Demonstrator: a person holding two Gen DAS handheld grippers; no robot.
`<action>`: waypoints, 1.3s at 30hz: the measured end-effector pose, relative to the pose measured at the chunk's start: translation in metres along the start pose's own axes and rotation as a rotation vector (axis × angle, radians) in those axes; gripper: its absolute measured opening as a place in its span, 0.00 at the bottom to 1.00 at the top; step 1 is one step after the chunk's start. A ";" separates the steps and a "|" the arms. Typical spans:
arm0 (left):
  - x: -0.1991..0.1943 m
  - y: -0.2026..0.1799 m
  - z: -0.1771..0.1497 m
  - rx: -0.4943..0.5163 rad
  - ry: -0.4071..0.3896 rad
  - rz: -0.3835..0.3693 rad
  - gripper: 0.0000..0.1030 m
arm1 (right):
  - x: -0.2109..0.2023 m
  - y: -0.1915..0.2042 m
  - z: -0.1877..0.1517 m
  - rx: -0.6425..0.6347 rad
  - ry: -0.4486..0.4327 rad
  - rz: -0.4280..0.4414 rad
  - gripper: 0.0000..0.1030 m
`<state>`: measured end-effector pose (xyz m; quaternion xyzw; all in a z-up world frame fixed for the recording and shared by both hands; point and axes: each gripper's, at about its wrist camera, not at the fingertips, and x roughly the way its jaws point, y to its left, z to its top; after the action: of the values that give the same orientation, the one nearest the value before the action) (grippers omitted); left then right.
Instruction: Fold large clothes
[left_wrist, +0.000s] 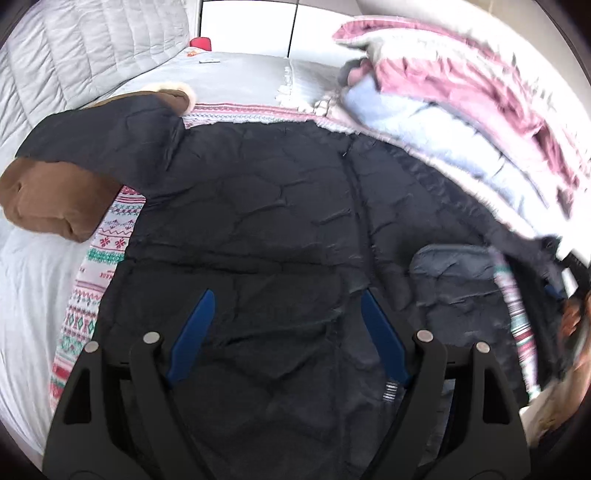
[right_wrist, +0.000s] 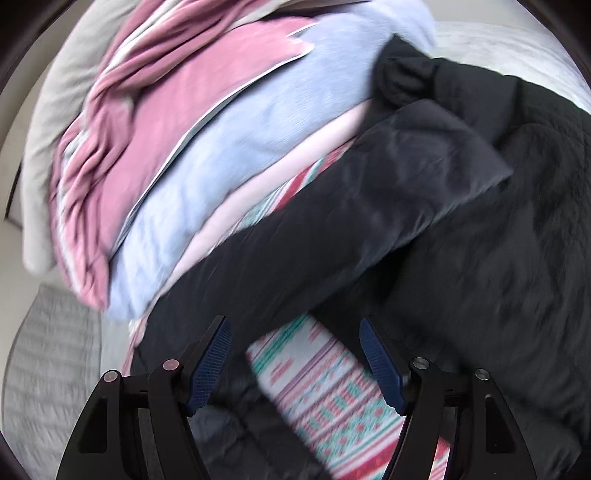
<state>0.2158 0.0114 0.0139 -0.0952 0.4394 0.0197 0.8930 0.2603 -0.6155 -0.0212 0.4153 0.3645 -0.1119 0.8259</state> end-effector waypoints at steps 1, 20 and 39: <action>0.007 0.001 0.000 0.002 0.020 0.020 0.79 | 0.003 -0.004 0.007 0.008 -0.016 -0.003 0.71; 0.038 0.041 0.031 -0.072 0.031 0.085 0.79 | -0.021 0.036 0.055 -0.091 -0.418 -0.127 0.04; 0.041 0.075 0.037 -0.194 0.084 0.056 0.79 | -0.024 0.221 -0.039 -0.525 -0.517 0.088 0.04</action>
<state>0.2607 0.0896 -0.0078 -0.1694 0.4752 0.0831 0.8594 0.3304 -0.4492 0.1137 0.1624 0.1419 -0.0803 0.9731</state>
